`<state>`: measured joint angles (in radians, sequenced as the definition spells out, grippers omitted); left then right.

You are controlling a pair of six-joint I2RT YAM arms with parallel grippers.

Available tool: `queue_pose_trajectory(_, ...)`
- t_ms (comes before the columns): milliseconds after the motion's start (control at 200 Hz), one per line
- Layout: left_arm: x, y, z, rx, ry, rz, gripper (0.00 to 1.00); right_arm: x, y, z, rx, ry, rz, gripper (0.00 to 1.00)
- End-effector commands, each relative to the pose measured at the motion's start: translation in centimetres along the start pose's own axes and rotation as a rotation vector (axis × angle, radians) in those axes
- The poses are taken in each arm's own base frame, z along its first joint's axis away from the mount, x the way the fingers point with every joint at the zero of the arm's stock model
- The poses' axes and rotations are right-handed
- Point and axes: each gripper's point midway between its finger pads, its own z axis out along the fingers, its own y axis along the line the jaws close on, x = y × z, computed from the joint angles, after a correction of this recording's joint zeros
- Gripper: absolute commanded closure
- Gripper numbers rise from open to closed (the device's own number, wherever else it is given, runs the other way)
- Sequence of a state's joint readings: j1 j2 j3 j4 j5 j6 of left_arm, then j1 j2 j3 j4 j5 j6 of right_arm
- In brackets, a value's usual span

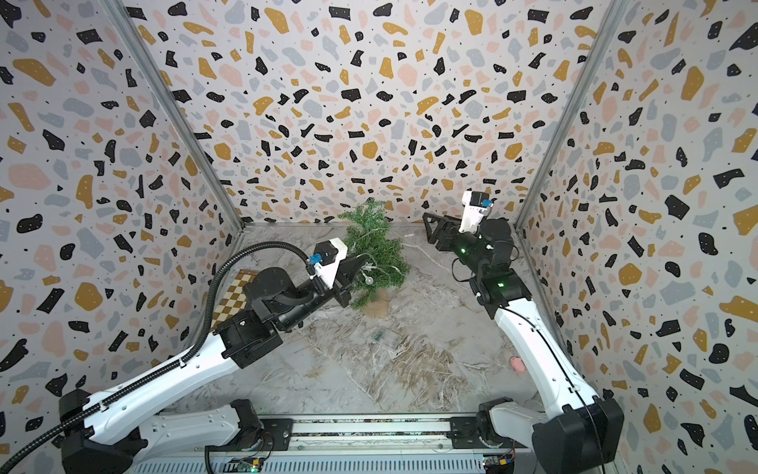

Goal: Wrap string light around the christmas tree
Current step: Wrap the light string around the Christmas tree.

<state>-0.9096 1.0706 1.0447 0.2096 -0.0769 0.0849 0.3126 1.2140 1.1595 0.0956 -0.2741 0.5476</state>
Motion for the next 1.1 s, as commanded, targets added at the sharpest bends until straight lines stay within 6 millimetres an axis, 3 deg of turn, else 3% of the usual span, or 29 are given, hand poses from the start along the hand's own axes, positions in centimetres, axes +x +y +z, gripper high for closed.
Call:
queue_pose_trajectory(0, -1.4, 1.1, -0.3, -0.056, -0.042, 0.011, 1.00, 0.3, 2.1, 0.2, -0.035, 0.025, -0.052, 0.27)
queue_pose_trajectory(175, 0.4, 2.4, -0.5, -0.130, 0.019, 0.046, 1.00, 6.4, 1.6, -0.6, -0.006, 0.149, -0.108, 0.27)
queue_pose_trajectory(335, 1.9, 4.5, -1.1, -0.237, 0.059, 0.081, 1.00, 9.5, 1.1, -2.0, -0.003, 0.207, -0.121, 0.30)
queue_pose_trajectory(476, 2.9, 6.5, -1.9, -0.300, 0.064, 0.016, 1.00, 12.1, 3.1, -2.1, -0.063, 0.252, -0.162, 0.32)
queue_pose_trajectory(616, 3.6, 7.5, -2.2, -0.319, 0.084, -0.006, 1.00, 14.7, 6.4, -2.4, -0.138, 0.263, -0.225, 0.32)
queue_pose_trajectory(821, 4.1, 8.6, -2.5, -0.334, 0.096, -0.020, 1.00, 16.8, 10.1, -2.2, -0.222, 0.291, -0.269, 0.32)
queue_pose_trajectory(951, 4.2, 8.6, -2.5, -0.328, 0.098, -0.022, 1.00, 18.7, 11.0, -1.8, -0.232, 0.326, -0.294, 0.37)
queue_pose_trajectory(1091, 4.3, 8.7, -2.7, -0.331, 0.099, -0.025, 1.00, 19.9, 10.8, -1.4, -0.224, 0.336, -0.260, 0.43)
